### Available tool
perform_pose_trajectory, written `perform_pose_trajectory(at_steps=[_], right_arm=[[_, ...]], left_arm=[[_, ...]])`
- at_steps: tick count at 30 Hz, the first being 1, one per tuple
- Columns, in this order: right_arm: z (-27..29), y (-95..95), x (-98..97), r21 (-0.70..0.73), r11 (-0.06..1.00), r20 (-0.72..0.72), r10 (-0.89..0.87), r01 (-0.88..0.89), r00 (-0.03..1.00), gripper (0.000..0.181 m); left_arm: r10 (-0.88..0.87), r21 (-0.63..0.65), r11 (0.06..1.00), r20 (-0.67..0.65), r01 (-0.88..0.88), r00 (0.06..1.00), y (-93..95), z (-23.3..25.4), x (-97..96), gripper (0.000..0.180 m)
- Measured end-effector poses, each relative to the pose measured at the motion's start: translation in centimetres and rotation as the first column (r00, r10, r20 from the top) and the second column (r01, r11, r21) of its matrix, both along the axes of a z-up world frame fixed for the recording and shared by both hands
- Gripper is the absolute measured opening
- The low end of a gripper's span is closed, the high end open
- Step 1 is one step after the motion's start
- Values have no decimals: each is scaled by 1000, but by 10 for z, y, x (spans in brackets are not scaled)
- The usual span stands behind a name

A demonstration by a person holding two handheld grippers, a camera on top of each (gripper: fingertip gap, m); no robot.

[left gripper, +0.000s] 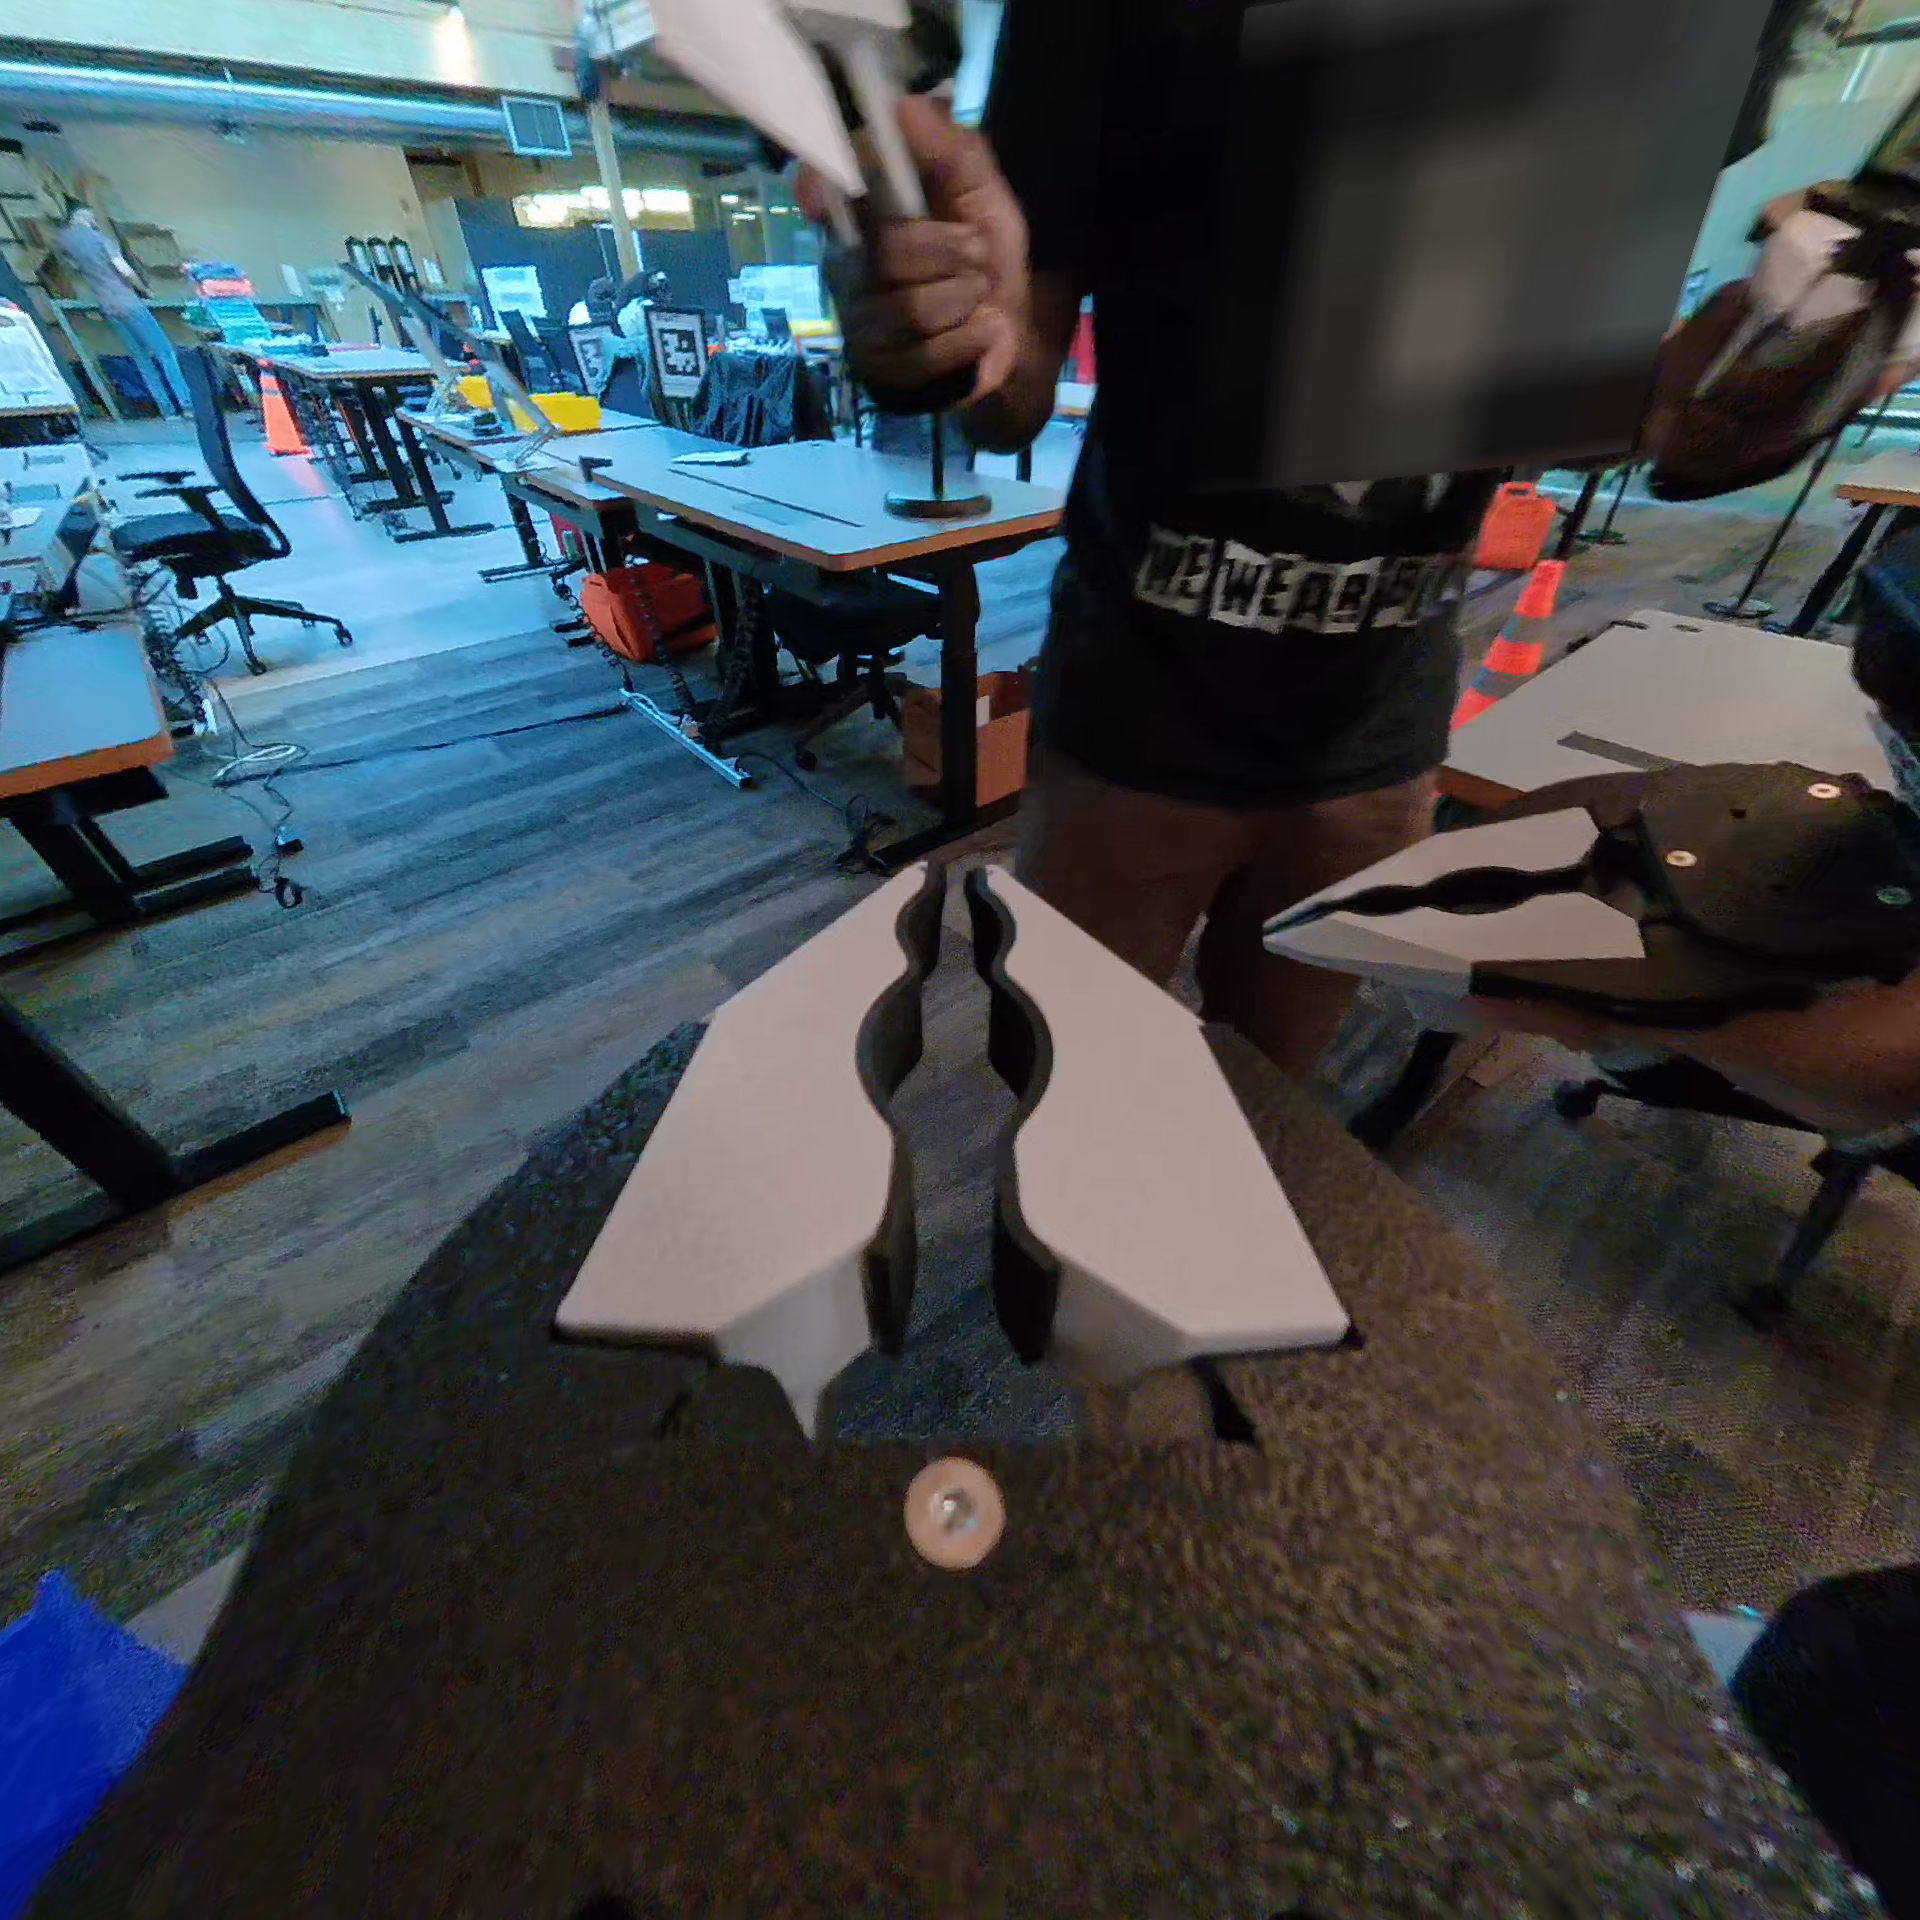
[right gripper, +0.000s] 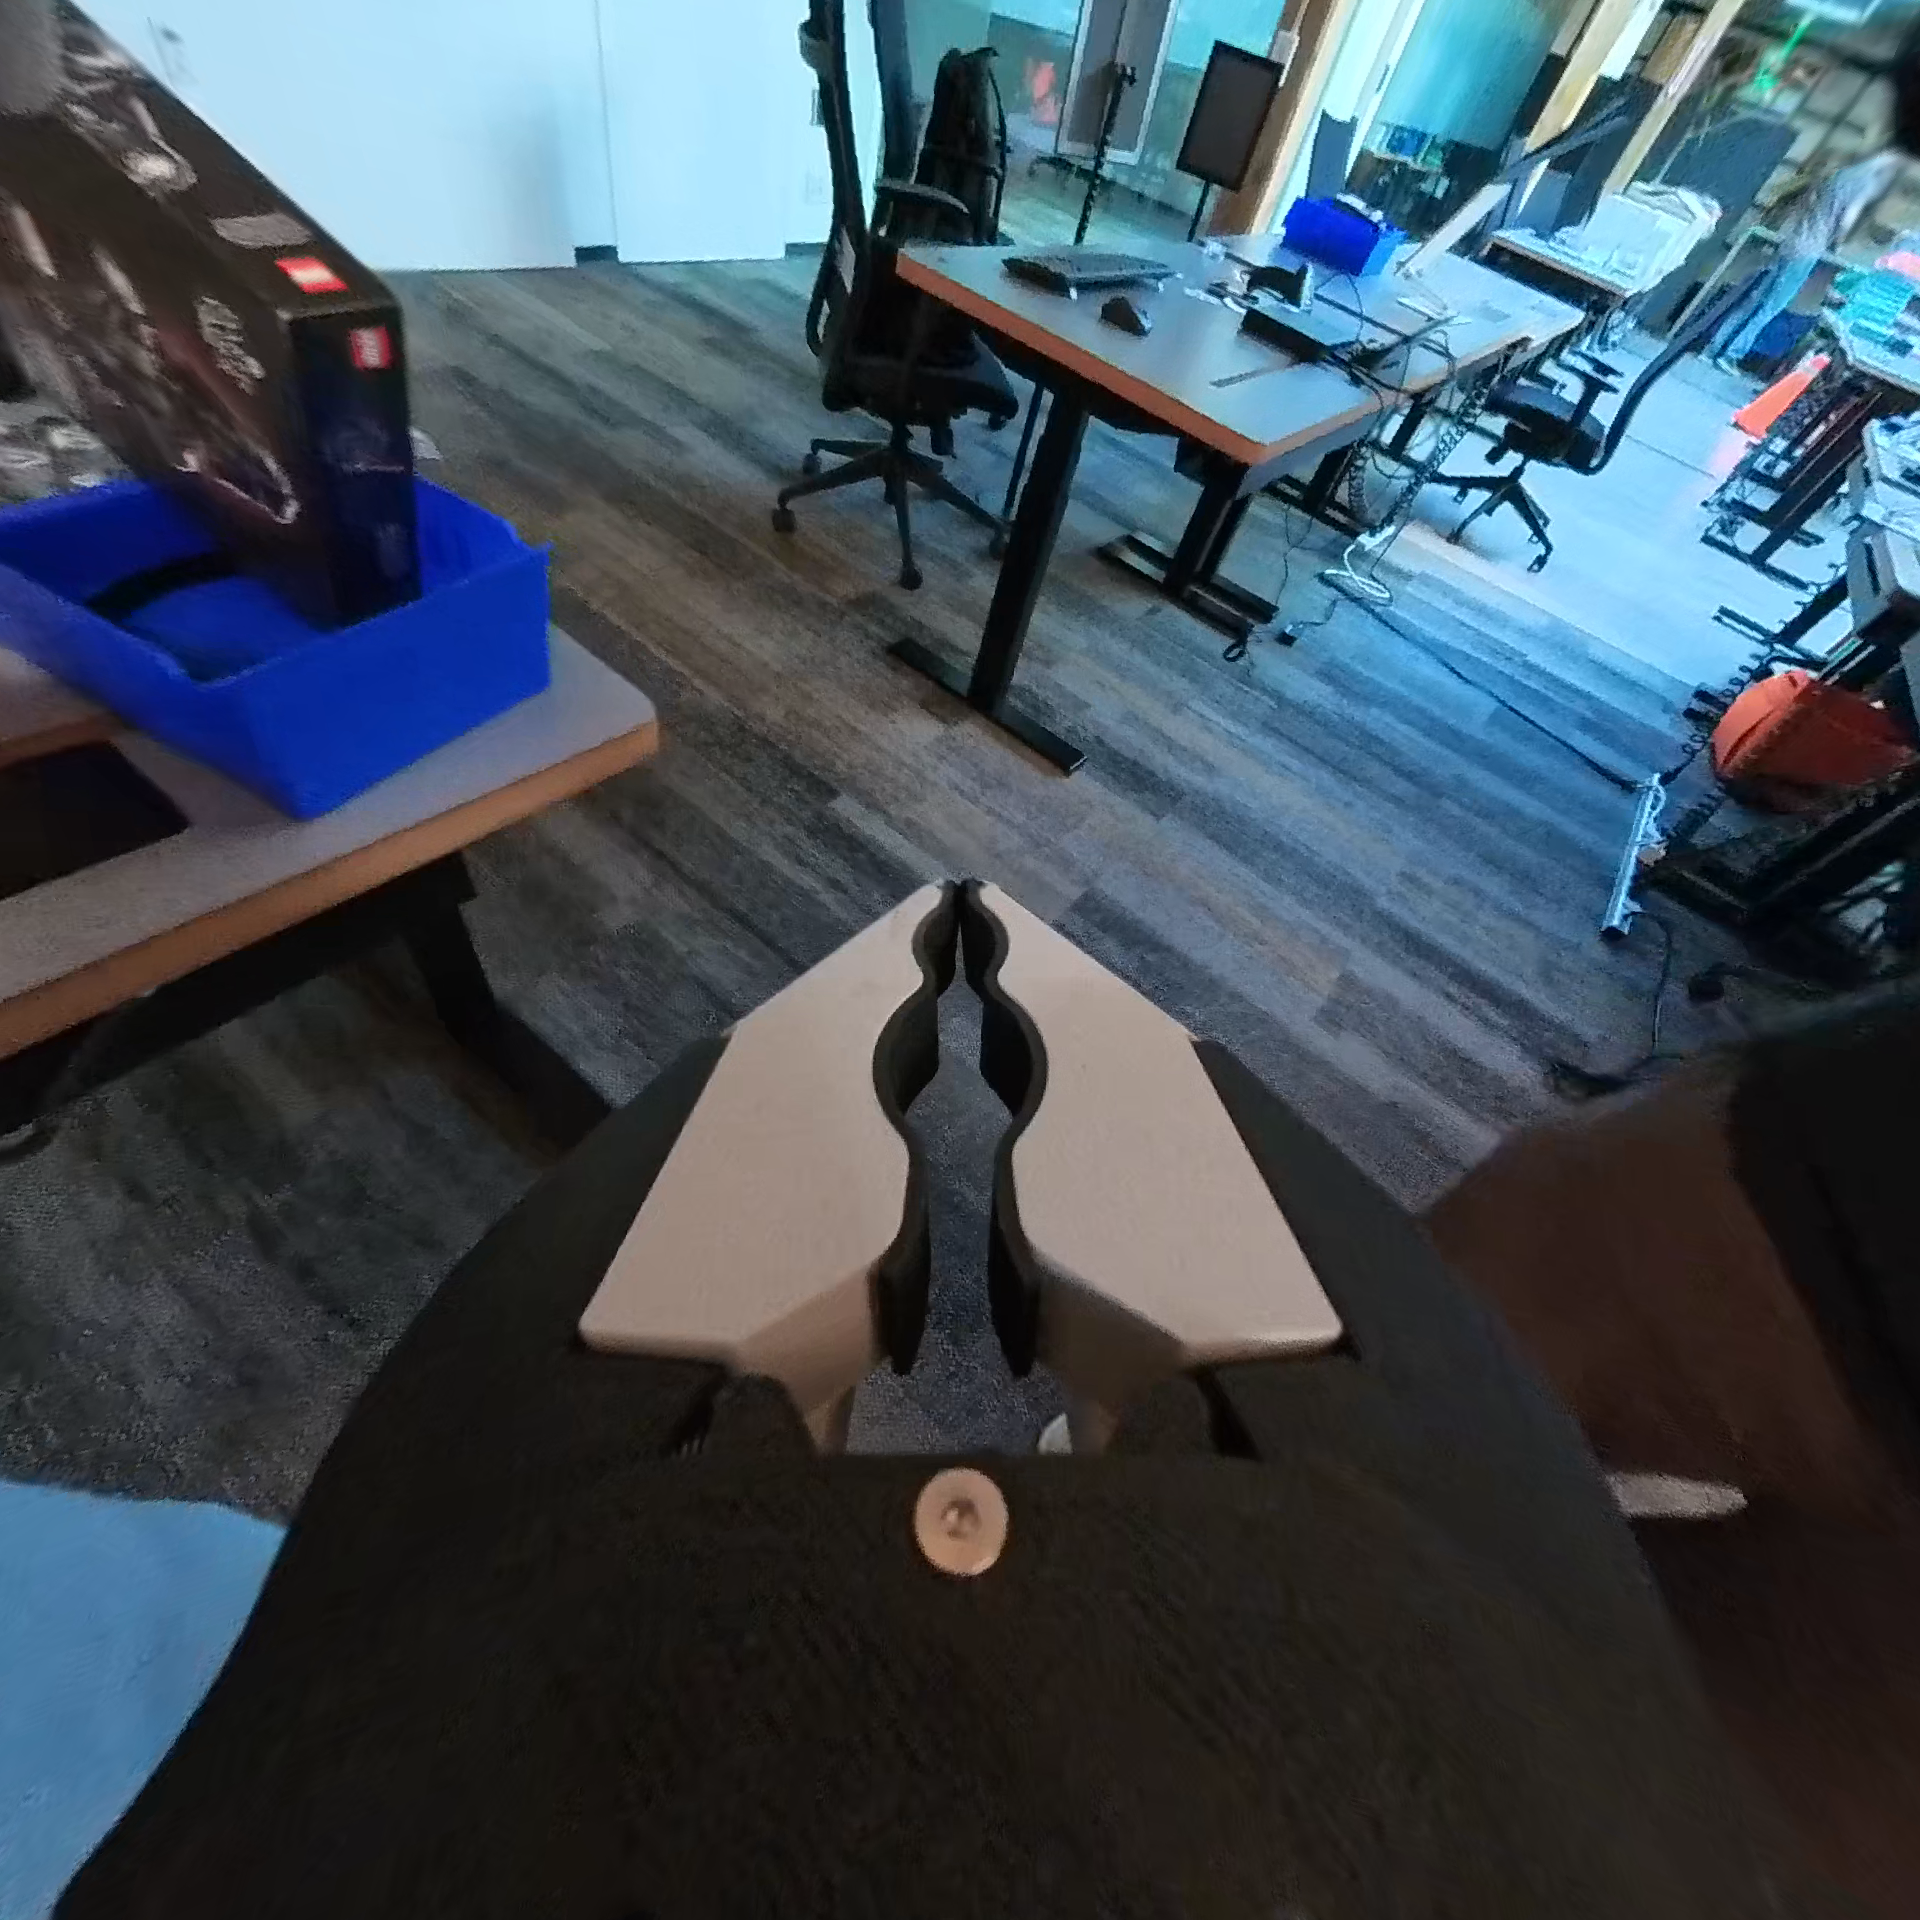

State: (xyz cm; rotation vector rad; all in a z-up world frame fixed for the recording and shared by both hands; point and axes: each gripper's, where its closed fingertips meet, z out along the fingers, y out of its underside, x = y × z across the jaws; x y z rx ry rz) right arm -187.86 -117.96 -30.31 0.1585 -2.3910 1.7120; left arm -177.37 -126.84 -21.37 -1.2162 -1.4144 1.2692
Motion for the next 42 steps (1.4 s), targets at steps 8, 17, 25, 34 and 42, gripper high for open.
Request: perform_pose_trajectory(at_steps=[8,17,25,34,42], right_arm=[[-7,-127,-44,27,999,46,28,-29,999,13],[-24,-314,-149,-19,994,102,111,-109,989,50],[8,-465,-304,-79,995,118,68,-59,991,98],[-7,-551,-495,-24,989,122,-143,147,982,136],[13,-647,-705,-40,844,171,-521,534,836,153]], left_arm=[[100,-25,995,105,-98,989,-102,-34,-20,19],[240,-1,970,125,-242,963,-279,-48,-87,39],[179,-25,984,122,-177,976,-432,-32,-250,64],[-73,78,995,152,62,986,-573,-81,-462,95],[-282,101,957,93,273,955,-754,-63,-696,116]])
